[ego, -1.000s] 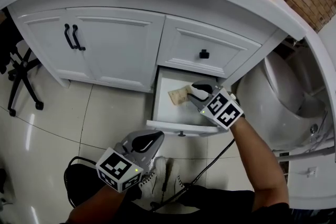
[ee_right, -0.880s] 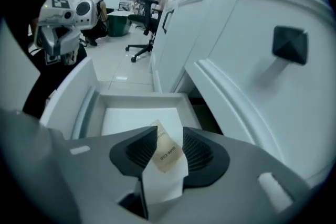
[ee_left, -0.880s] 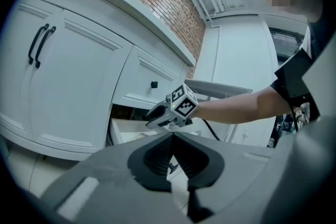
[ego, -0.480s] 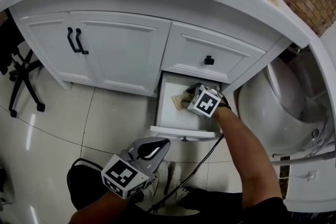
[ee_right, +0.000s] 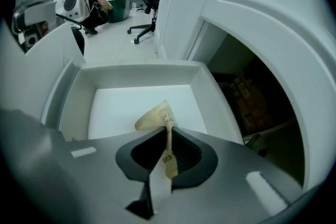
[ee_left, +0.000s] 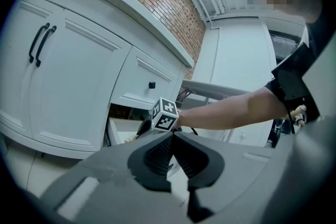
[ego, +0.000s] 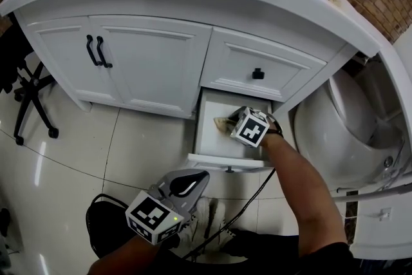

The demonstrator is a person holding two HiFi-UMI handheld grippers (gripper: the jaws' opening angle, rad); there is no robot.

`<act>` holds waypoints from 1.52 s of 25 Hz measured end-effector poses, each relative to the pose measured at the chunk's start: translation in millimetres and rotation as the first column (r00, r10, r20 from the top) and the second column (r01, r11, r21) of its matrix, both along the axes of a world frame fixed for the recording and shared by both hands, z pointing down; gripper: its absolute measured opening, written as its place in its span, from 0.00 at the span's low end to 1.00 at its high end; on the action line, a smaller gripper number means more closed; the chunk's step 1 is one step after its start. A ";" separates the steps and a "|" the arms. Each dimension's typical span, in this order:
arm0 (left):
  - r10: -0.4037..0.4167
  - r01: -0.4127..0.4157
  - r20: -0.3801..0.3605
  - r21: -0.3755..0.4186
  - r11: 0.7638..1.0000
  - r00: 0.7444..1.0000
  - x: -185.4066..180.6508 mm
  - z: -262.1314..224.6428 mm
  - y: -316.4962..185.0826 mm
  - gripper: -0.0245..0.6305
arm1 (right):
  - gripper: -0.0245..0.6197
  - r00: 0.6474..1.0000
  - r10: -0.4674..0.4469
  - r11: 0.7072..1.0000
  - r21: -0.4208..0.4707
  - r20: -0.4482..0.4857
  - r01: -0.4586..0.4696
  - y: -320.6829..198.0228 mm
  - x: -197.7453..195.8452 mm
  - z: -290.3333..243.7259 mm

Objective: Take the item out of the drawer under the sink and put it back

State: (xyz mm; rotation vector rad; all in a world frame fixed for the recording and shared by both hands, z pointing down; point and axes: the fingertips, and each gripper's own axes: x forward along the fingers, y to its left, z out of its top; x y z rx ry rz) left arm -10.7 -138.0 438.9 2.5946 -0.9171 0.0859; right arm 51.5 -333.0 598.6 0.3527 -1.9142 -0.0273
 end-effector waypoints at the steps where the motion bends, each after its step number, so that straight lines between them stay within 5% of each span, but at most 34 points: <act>1: -0.003 0.003 0.001 0.000 1.000 1.000 -1.2 -0.8 0.9 0.05 | 0.09 1.000 -0.001 1.000 0.018 -0.012 0.001 -0.3 1.7 -2.9; 9: -0.012 0.012 0.001 0.013 1.000 1.000 -1.6 -15.3 14.1 0.05 | 0.05 0.999 0.034 0.987 0.159 0.026 -0.038 11.2 16.0 -58.8; 18: -0.022 0.021 0.017 0.049 0.999 1.000 0.7 -32.1 24.8 0.05 | 0.05 0.933 0.055 0.959 0.242 0.356 -0.149 84.8 5.2 -169.8; 21: -0.022 0.022 0.006 0.040 0.999 1.000 2.1 -34.5 30.2 0.05 | 0.05 0.854 0.097 0.950 0.208 0.511 -0.232 115.8 8.9 -200.0; 26: -0.023 0.023 -0.008 0.026 0.999 1.000 3.0 -36.6 40.5 0.05 | 0.05 0.633 0.195 0.922 0.080 0.749 -0.378 170.4 29.3 -230.7; 30: -0.021 0.021 -0.006 0.030 0.999 1.000 3.3 -37.0 41.7 0.05 | 0.05 0.464 0.262 0.898 -0.036 0.846 -0.439 203.5 41.9 -235.0; 34: -0.024 0.025 -0.005 0.037 0.999 1.000 4.5 -40.2 41.3 0.05 | 0.05 0.393 0.306 0.887 -0.109 0.867 -0.449 221.2 46.6 -226.9; 38: -0.014 0.014 -0.004 0.048 0.999 1.000 6.4 -41.7 42.4 0.05 | 0.05 0.390 0.314 0.889 -0.124 0.866 -0.442 234.3 47.0 -221.3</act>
